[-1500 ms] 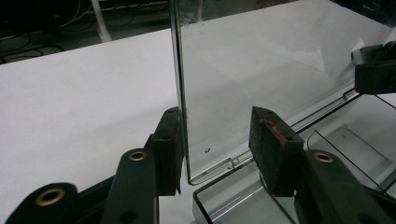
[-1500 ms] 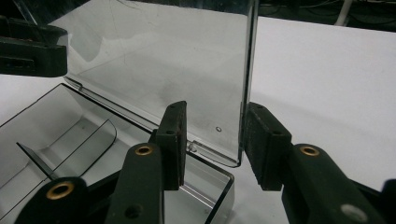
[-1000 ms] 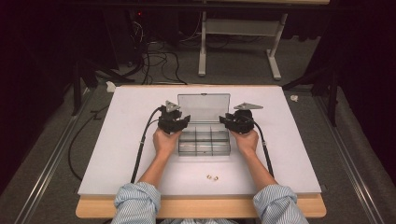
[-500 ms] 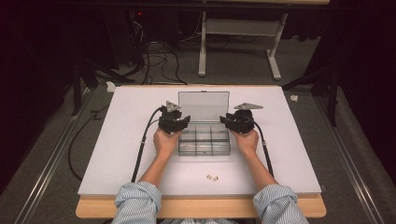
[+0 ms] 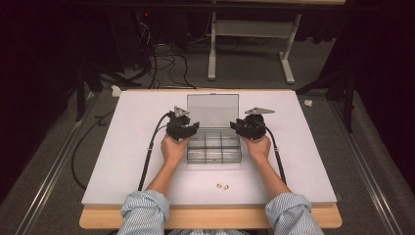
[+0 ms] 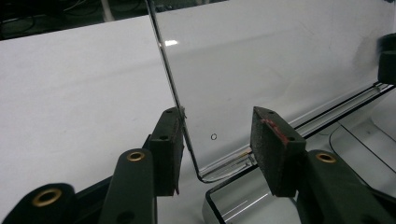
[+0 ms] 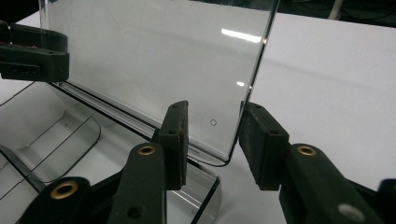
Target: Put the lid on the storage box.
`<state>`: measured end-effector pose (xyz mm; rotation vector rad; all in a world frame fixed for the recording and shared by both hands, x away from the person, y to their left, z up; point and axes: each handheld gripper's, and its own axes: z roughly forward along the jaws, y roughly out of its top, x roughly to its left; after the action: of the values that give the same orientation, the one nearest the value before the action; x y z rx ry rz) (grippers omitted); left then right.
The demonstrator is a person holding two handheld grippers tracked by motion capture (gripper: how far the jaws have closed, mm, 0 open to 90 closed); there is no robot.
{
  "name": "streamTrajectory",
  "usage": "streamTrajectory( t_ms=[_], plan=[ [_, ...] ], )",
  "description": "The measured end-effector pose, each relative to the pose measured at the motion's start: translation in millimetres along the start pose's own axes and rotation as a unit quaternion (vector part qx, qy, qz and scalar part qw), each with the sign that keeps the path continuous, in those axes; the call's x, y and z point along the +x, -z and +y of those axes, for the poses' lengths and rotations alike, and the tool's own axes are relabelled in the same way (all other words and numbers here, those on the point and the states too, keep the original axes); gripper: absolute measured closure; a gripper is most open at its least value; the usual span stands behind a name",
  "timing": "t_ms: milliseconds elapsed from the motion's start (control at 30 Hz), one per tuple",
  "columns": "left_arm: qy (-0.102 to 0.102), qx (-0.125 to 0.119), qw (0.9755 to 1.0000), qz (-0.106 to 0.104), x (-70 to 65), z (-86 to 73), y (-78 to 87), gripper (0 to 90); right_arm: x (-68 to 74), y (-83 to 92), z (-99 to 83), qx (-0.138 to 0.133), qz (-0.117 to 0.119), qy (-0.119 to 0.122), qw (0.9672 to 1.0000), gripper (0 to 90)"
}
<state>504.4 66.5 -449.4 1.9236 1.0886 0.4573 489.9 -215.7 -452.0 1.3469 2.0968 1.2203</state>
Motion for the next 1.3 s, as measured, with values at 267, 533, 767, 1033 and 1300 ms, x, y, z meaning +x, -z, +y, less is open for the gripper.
streamTrajectory(
  t_ms=[267,533,767,1033,1300],
  plan=[
    [0.002,0.001,1.0,-0.002,0.5,0.2,-0.1,53.5,-0.6,-0.4,0.5,0.001,0.0,0.002,1.0,63.8],
    [0.007,0.001,0.9999,-0.008,2.3,0.1,-1.5,51.9,-1.1,-1.4,0.9,0.003,-0.003,-0.001,1.0,63.4],
    [0.007,0.001,1.0,-0.007,2.4,0.2,-1.7,50.0,-1.6,-2.7,2.0,0.008,-0.004,-0.005,1.0,63.0],
    [0.01,0.005,0.9999,-0.006,3.2,0.5,-1.5,47.4,-2.8,-2.8,2.0,0.01,-0.008,-0.005,0.9999,62.5],
    [0.009,0.007,0.9999,-0.007,3.8,-0.1,-2.3,47.4,-4.8,-2.5,1.4,0.014,-0.007,-0.007,0.9998,62.4]
  ],
)
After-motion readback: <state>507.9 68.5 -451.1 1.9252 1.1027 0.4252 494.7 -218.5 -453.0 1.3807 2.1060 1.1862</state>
